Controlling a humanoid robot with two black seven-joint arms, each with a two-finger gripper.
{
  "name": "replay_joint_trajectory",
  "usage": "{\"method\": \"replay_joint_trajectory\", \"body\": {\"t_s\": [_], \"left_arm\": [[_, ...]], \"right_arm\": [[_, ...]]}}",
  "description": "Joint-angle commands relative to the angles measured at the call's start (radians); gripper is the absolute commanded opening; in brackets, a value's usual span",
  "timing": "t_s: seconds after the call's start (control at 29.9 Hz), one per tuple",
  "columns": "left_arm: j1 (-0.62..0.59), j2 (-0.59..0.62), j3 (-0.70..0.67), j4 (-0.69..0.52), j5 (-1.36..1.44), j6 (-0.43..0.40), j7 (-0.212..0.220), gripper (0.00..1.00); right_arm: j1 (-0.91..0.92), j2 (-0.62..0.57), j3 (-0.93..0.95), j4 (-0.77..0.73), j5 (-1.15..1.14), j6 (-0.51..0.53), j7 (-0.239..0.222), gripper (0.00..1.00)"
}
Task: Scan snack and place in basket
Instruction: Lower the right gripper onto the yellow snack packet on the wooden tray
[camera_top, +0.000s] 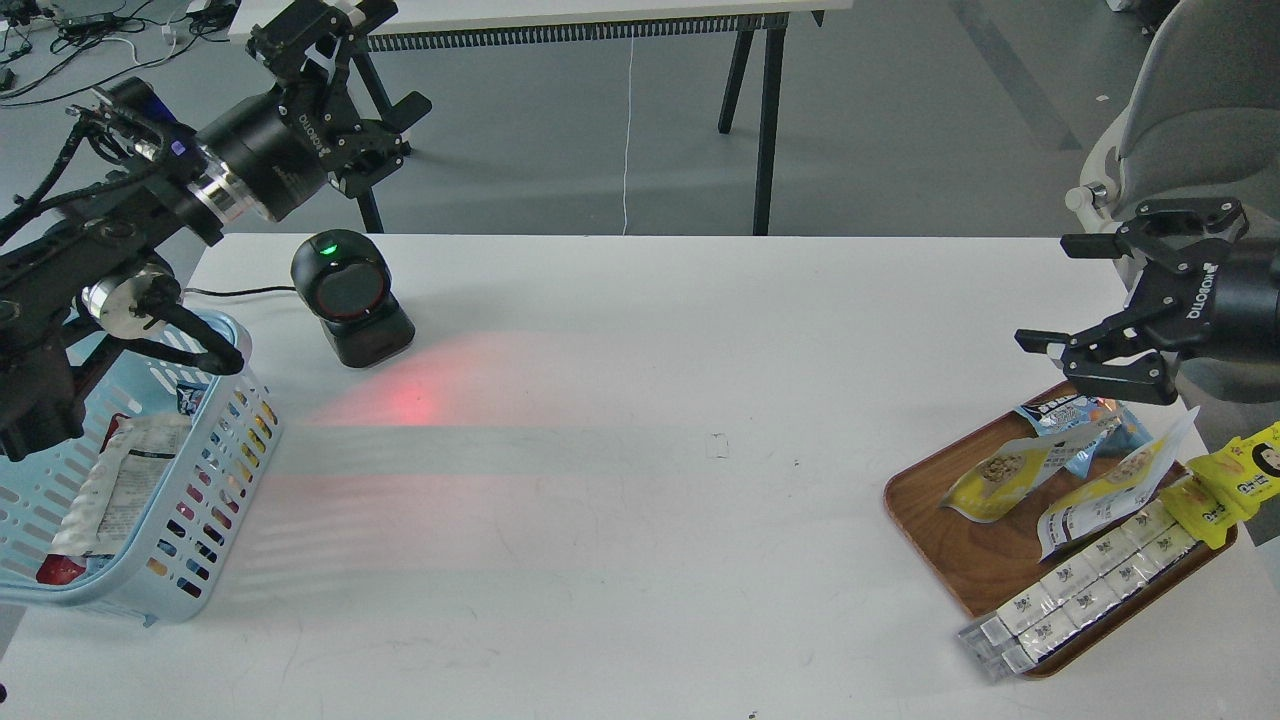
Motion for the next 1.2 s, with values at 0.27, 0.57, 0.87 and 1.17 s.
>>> {"method": "replay_joint_trajectory", "body": {"t_s": [0.27,0.57,0.87,1.17], "left_arm": [[0.004,-0.045,0.0,0.042,0.001,0.0,0.0,1.0],[0.005,-0.044,0.0,0.058,0.001,0.0,0.0,1.0],[0.007,-0.048,0.0,0.07,-0.001,0.0,0.0,1.0],[0.007,-0.048,0.0,0.082,-0.001,0.0,0.0,1.0]], "right_arm": [[-0.009,0.0,-0.108,0.043,-0.061,0.0,0.0,0.9],[-0.012,0.0,-0.174,0.046,-0.061,0.0,0.0,0.9],[-0.047,0.038,-0.179,0.014,-0.061,0.0,0.0,0.85],[-0.083,0.172,-0.179,-0.147,-0.061,0.0,0.0,0.72]]}}
